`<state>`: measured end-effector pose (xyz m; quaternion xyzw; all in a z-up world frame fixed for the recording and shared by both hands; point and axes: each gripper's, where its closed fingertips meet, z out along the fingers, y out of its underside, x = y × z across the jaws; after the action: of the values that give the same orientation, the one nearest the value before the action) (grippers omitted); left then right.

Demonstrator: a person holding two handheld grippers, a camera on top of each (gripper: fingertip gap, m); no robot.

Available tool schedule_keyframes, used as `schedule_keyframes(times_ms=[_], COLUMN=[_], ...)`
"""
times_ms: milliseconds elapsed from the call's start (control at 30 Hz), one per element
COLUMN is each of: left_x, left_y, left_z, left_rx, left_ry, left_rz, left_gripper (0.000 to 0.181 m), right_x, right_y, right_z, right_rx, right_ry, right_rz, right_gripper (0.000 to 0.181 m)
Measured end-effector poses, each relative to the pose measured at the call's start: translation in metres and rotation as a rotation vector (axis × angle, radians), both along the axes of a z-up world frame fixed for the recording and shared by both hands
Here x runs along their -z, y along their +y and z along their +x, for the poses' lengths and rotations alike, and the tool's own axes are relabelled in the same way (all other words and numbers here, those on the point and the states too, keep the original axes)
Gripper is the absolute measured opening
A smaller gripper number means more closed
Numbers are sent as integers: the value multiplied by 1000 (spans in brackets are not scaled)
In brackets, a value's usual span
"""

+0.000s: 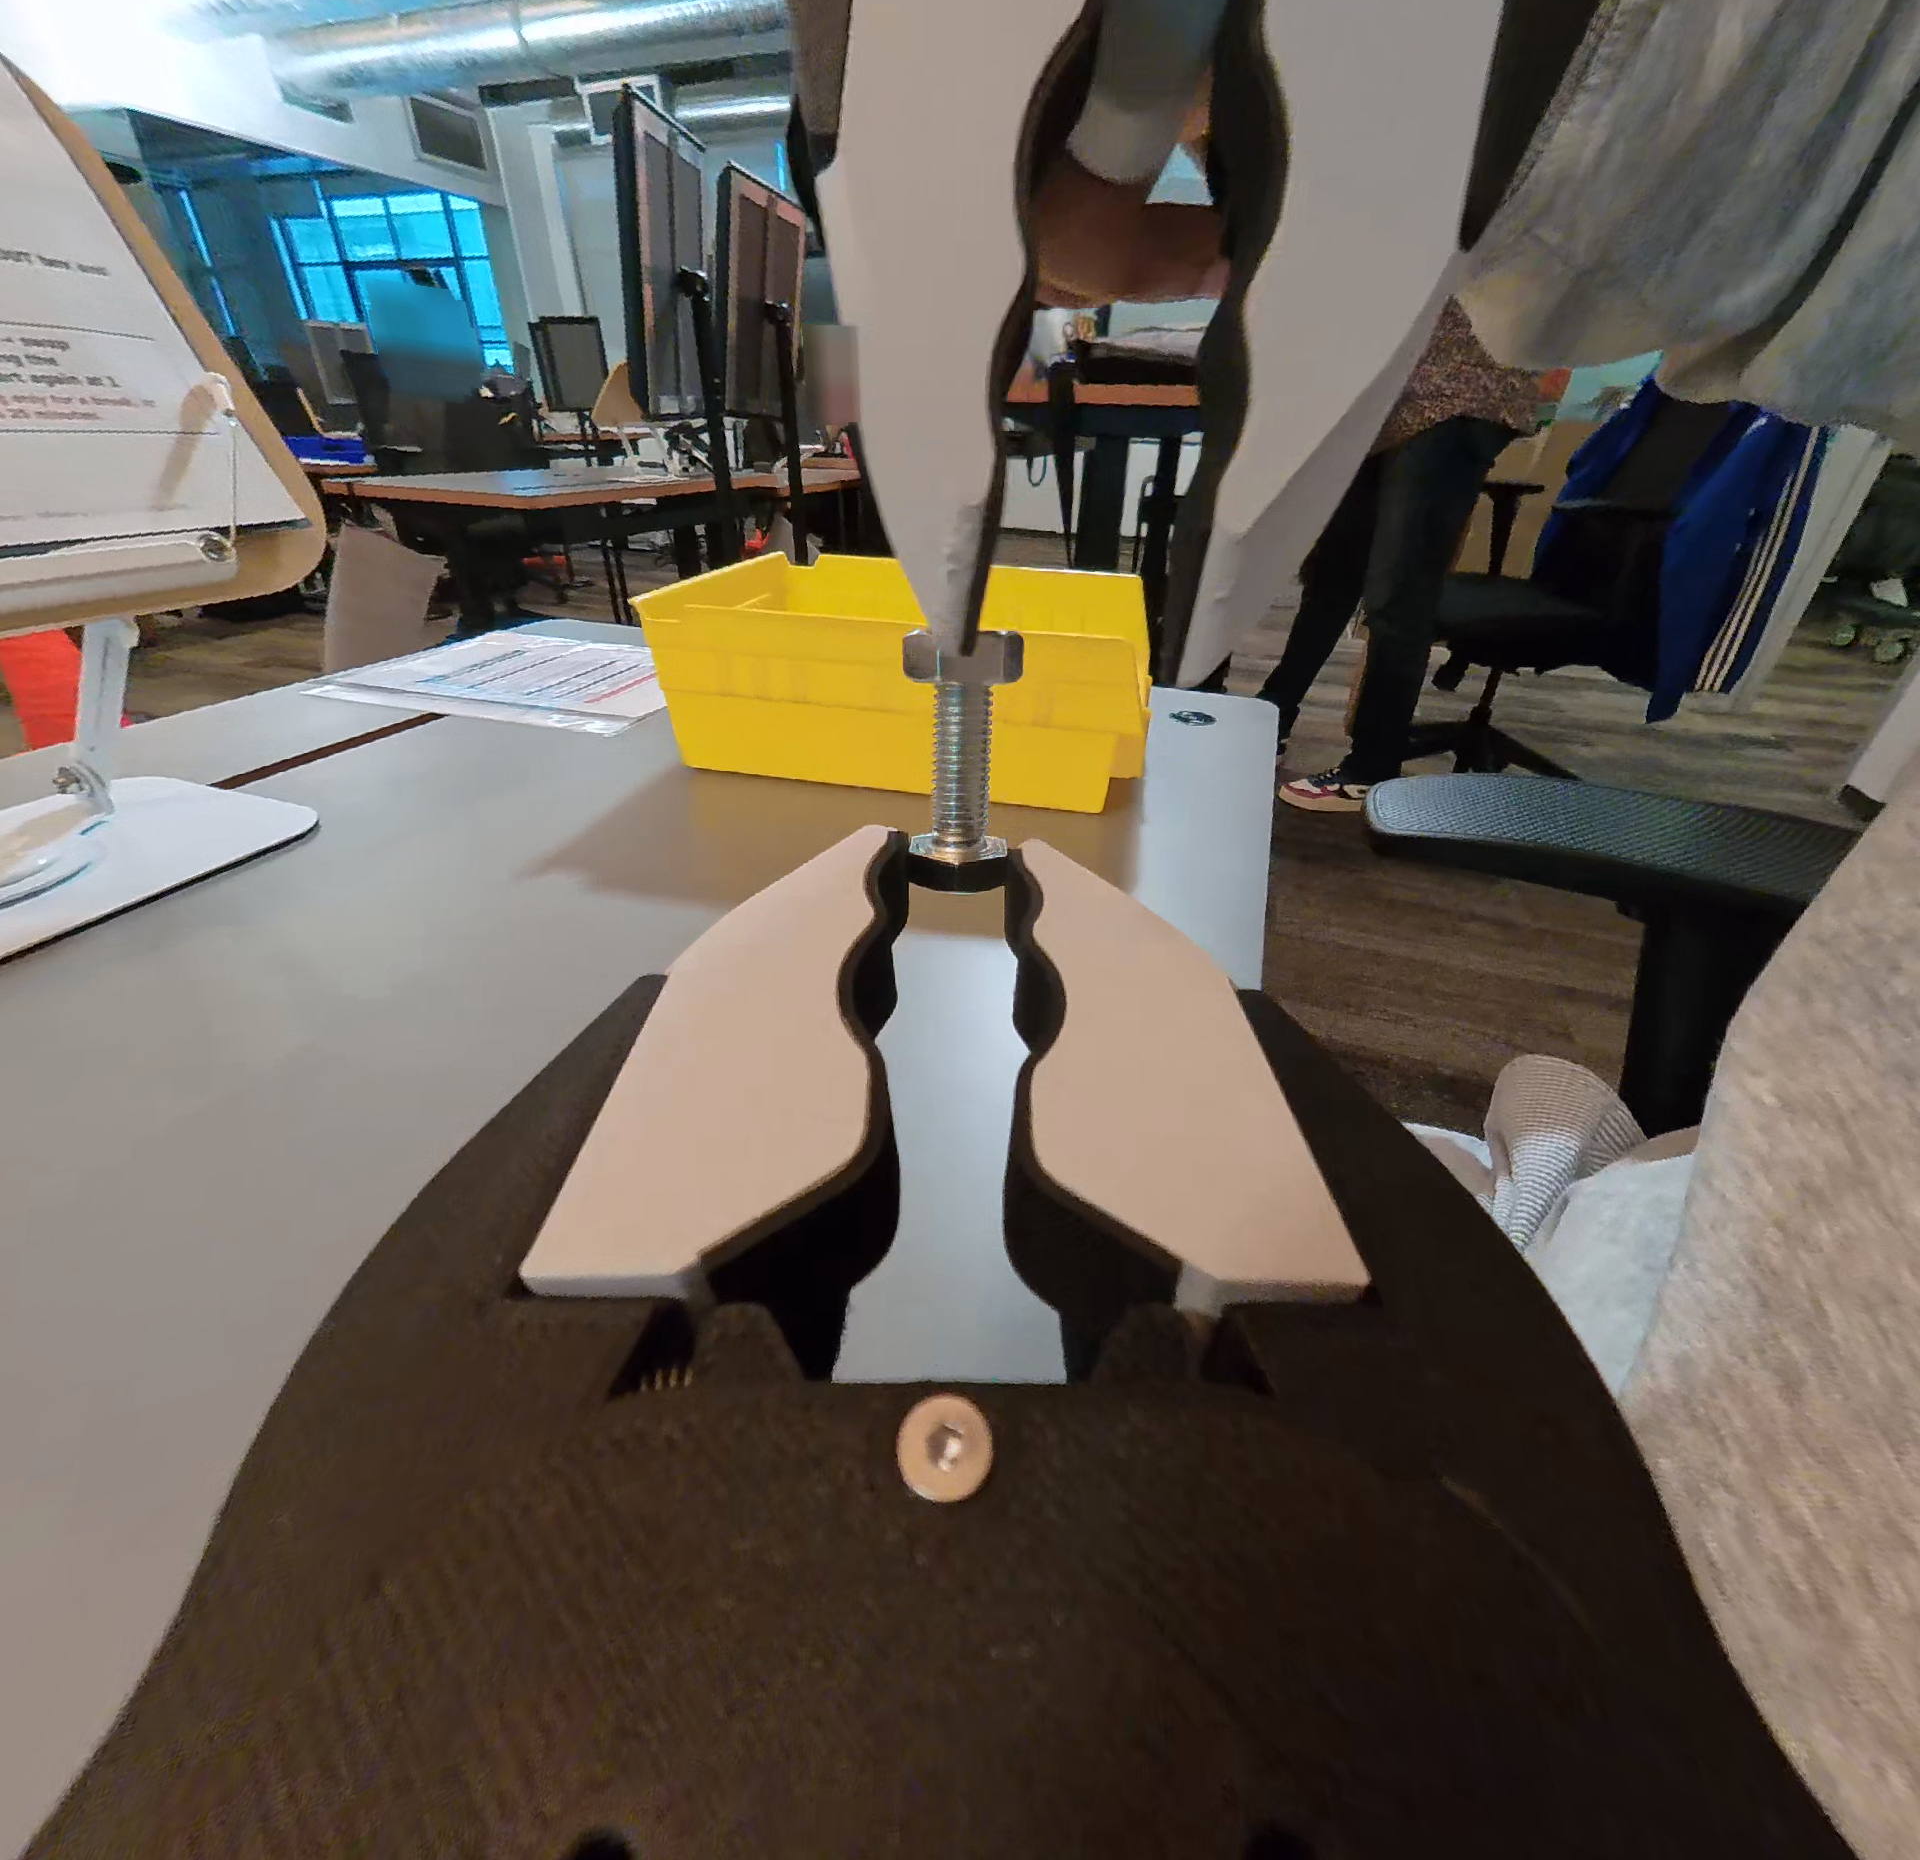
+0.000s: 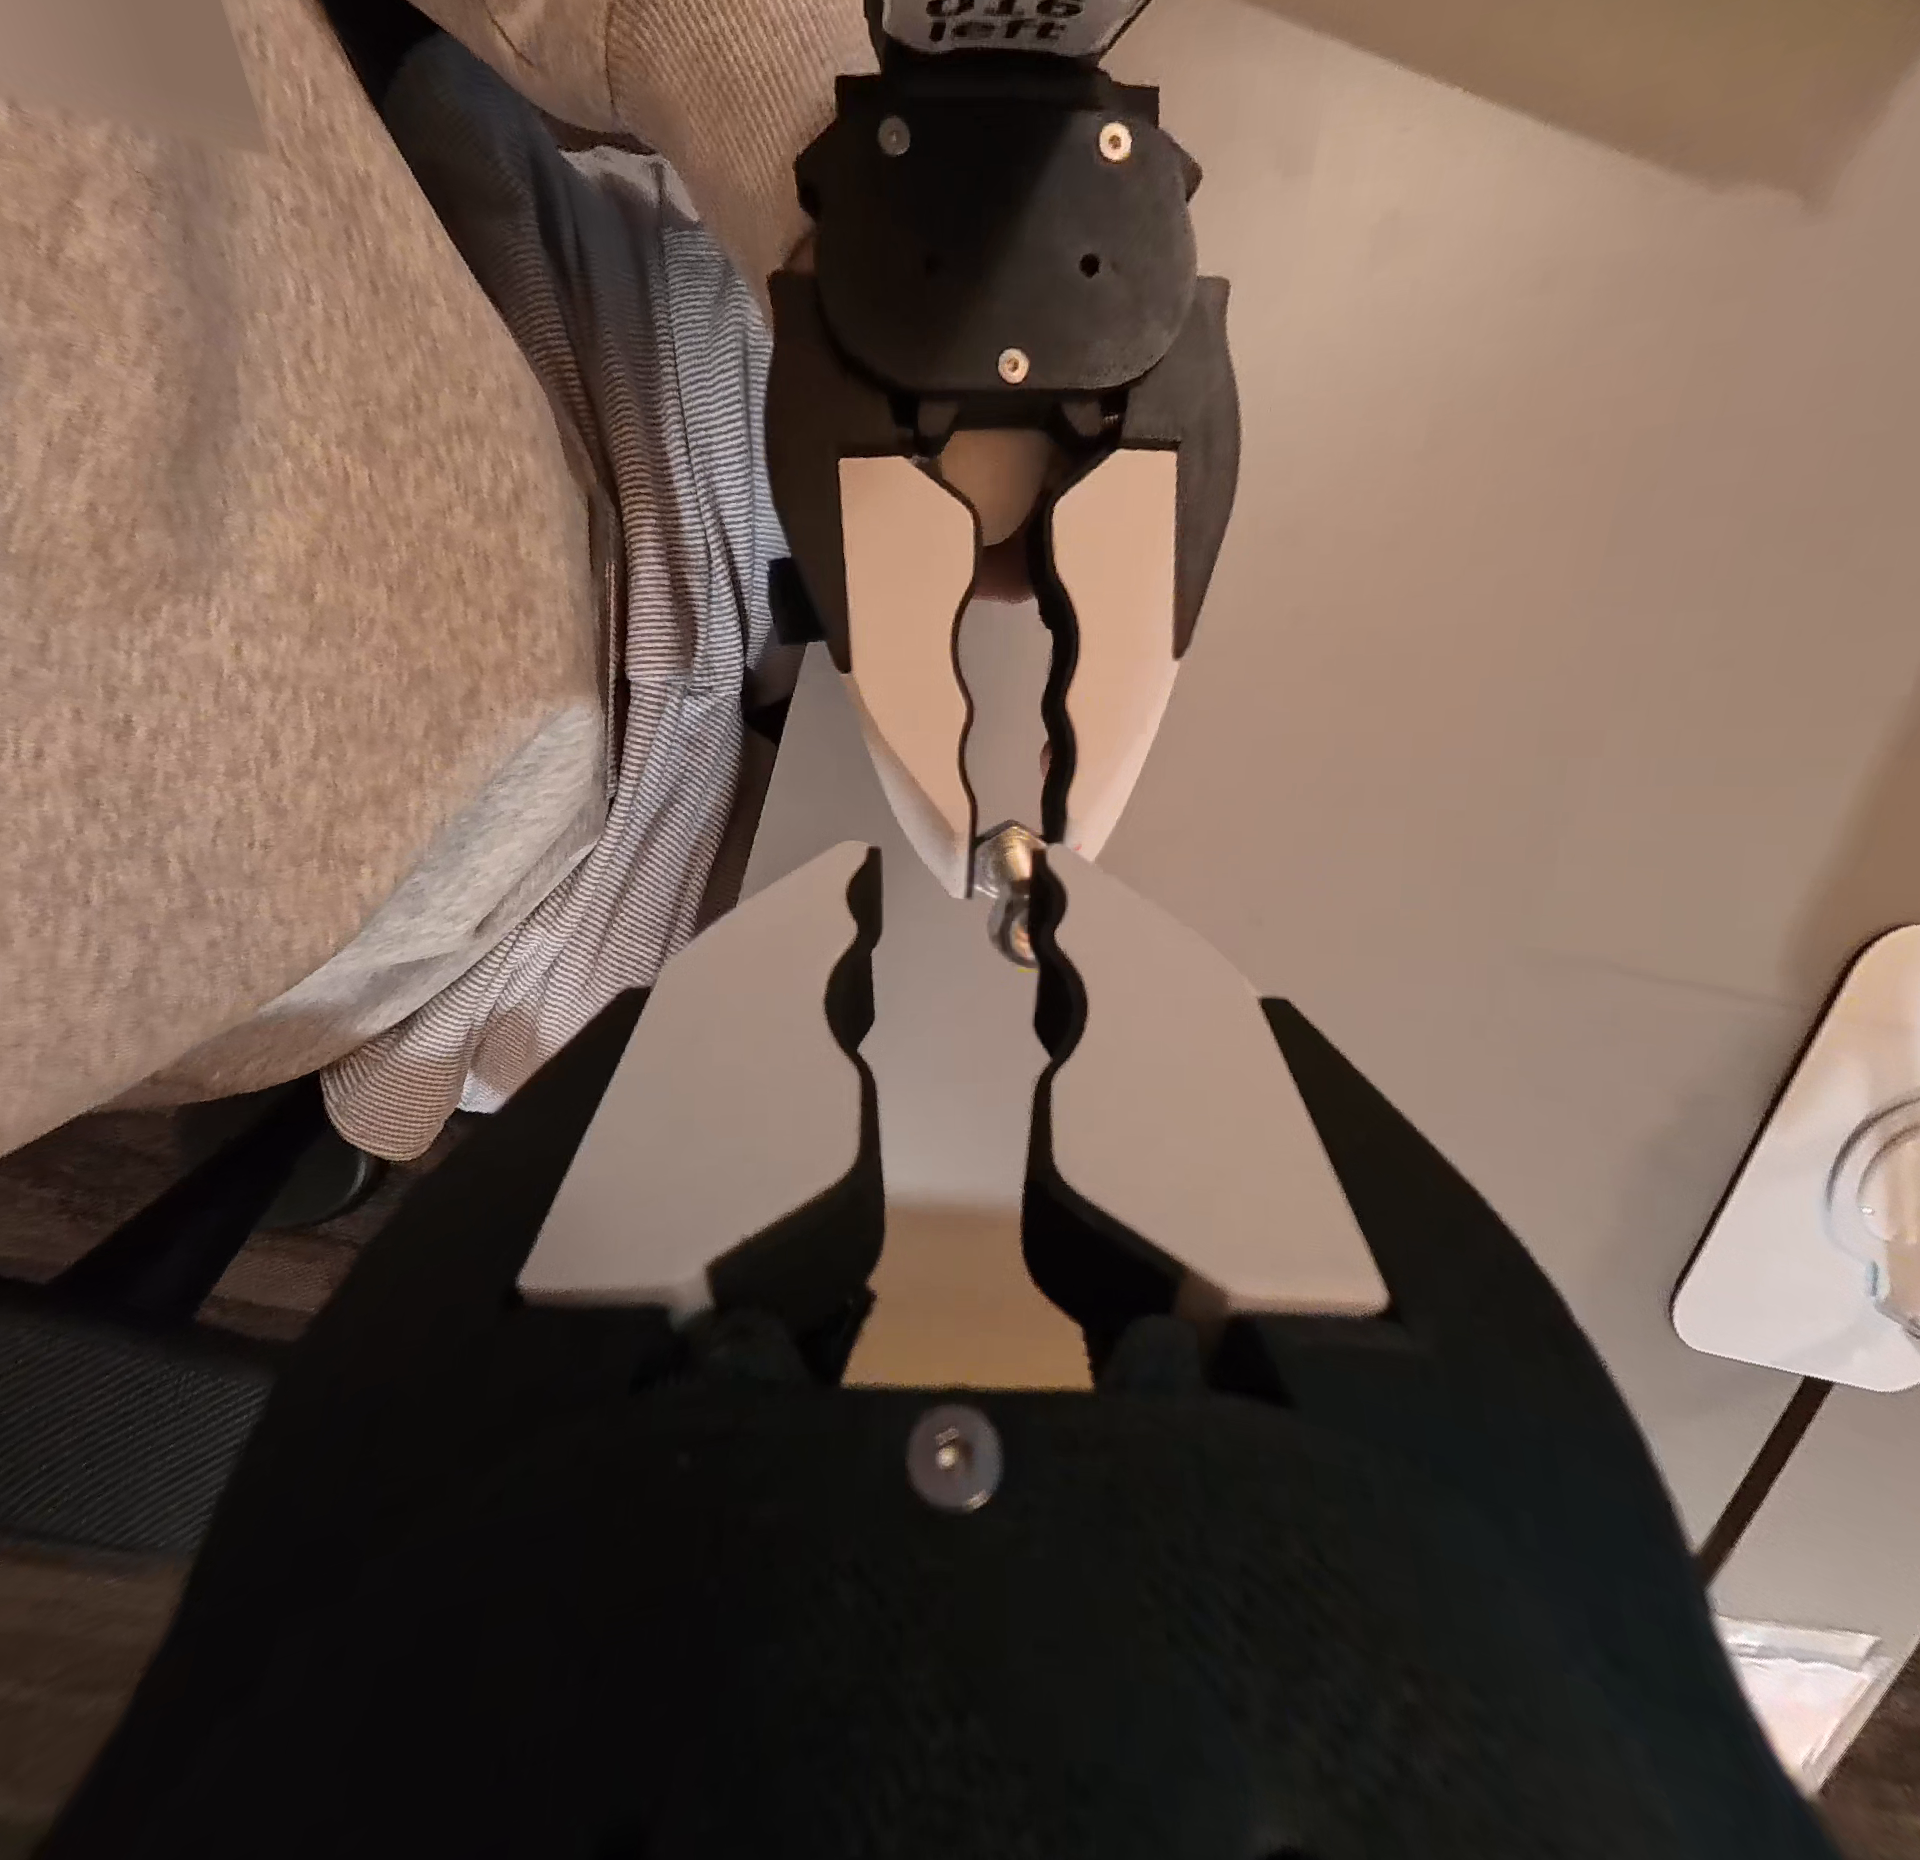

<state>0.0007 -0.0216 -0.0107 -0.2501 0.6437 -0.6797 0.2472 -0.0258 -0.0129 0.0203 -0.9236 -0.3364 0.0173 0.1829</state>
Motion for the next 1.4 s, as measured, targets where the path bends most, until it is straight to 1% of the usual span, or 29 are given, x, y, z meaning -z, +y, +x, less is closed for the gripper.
schedule_keyframes(times_ms=[167,333,533,700,800,1067,1300,1400], left_x=[0,-7,-8,-8,-6,1,0,-2], left_y=[0,4,8,12,14,9,5,7], left_z=[0,0,2,5,7,7,4,4], left_rx=[1,12,3,-17,-27,-37,-28,-24], left_ry=[0,14,29,43,57,43,26,33], left_rz=[-6,-66,-94,-110,-113,-39,-22,-50], left_gripper=[18,18,19,18,18,18,19,18], right_x=[6,9,11,11,12,9,6,6], right_y=[2,0,-3,-7,-8,-2,5,7], right_z=[6,18,25,23,16,-1,8,14], right_rx=[15,38,41,41,28,-11,13,25], right_ry=[-1,-29,-63,-55,-40,-17,-25,-41], right_rz=[-16,-34,-46,-60,-58,-28,7,21], right_gripper=[30,34,31,28,27,27,32,33])
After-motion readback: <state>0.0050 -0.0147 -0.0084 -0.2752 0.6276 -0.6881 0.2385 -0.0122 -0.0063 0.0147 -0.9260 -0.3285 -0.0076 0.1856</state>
